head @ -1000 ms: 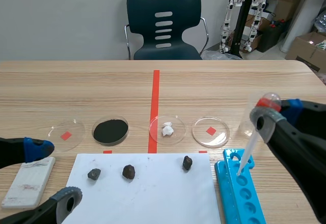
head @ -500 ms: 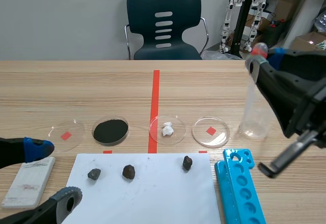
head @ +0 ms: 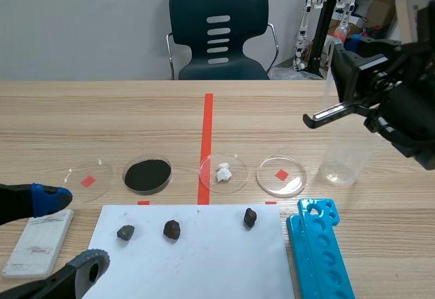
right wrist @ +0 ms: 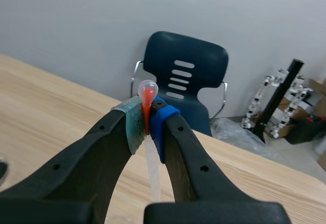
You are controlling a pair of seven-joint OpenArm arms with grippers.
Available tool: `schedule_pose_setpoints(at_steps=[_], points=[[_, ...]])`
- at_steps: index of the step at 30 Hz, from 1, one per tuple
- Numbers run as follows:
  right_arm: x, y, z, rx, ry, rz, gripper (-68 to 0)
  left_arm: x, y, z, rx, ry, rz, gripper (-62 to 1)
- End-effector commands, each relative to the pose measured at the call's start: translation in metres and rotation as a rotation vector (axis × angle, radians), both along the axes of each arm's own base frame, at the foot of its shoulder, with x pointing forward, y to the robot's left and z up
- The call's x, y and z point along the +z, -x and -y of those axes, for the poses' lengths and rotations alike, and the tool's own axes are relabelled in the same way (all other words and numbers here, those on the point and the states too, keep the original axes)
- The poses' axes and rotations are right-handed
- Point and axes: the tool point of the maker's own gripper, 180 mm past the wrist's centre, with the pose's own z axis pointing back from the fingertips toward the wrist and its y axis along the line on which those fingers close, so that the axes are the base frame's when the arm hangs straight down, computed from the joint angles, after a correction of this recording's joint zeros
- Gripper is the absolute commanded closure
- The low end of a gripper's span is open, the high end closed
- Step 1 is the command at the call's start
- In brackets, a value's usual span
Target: Put the dropper in the beaker
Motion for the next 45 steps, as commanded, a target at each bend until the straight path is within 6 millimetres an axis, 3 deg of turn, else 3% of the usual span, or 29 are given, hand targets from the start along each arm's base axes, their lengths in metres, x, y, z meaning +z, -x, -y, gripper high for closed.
schedule_pose_setpoints(at_steps=[1, 10, 27, 41, 45], points=[[0.011, -0.006, 0.003, -0.019, -0.028, 0.042, -0.9, 0.008, -0.003, 0.002, 0.005, 0.027, 0.021, -52.5], [-0.005, -0.034, 0.025, -0.155, -0.063, 0.027, -0.9, 0.008, -0.003, 0.002, 0.005, 0.027, 0.021, -52.5], [-0.019, -0.038, 0.062, -0.353, -0.063, -0.003, -0.9, 0.008, -0.003, 0.002, 0.005, 0.027, 0.021, -52.5], [-0.049, -0.039, 0.066, -0.368, -0.051, -0.096, -0.9, 0.008, -0.003, 0.002, 0.005, 0.027, 0.021, -52.5], [-0.06, -0.039, 0.055, -0.316, -0.054, -0.123, -0.9, 0.008, -0.003, 0.002, 0.005, 0.027, 0.021, -52.5]])
